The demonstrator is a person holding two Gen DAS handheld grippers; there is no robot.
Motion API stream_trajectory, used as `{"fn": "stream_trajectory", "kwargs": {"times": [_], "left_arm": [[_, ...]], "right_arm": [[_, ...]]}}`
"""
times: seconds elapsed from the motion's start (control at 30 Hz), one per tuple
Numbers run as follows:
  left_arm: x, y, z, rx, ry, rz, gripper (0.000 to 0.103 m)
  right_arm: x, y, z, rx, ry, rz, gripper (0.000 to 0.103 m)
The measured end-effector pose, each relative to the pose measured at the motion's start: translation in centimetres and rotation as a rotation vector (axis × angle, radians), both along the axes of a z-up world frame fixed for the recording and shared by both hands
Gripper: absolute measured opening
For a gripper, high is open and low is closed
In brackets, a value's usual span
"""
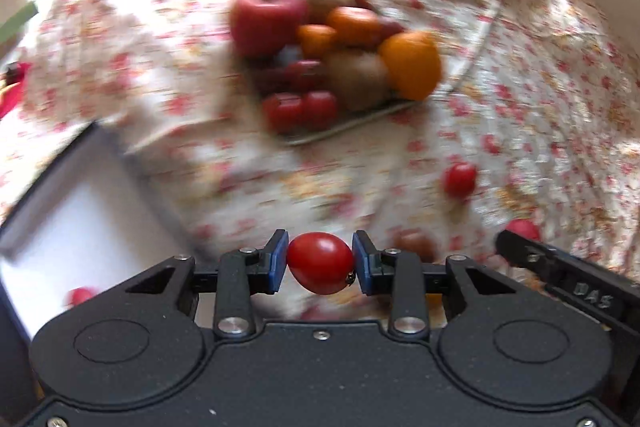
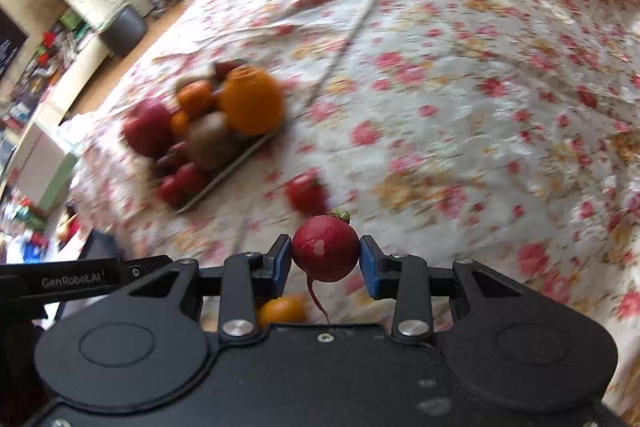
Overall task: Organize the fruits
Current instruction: 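Release the tomato into the box with the left tool while the right tool releases the radish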
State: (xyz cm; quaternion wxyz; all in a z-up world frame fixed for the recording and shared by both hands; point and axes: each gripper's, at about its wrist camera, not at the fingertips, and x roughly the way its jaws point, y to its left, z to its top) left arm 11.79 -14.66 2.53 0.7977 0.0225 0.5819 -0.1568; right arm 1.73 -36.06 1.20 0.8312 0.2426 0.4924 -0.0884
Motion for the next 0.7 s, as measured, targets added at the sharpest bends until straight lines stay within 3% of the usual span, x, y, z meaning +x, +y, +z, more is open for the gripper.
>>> {"fn": "stream_trajectory", "kwargs": {"times": [0.23, 0.43, 0.57, 0.7], "left_arm": [[-0.5, 10.0, 0.3, 0.085, -0.017, 0.157, 0.043], [-1.3, 17.1, -1.6, 0.183, -0.005, 0.304, 0.043], [-2.1, 19.7, -2.8, 0.133, 0.052, 0.338, 0.043], [-2.6, 19.7, -3.2, 0.095, 0.047, 0.325, 0.044]], "right_arm": [[0.3, 8.5, 1.2, -0.007, 0.005, 0.168, 0.038], [1.1, 16.1, 0.5, -0.007, 0.058, 0.297, 0.038], [2.1, 20.0, -0.7, -0.020, 0.111, 0.348, 0.038], [3.0, 22.4, -2.0, -0.046, 0.159, 0.352, 0.038]]}}
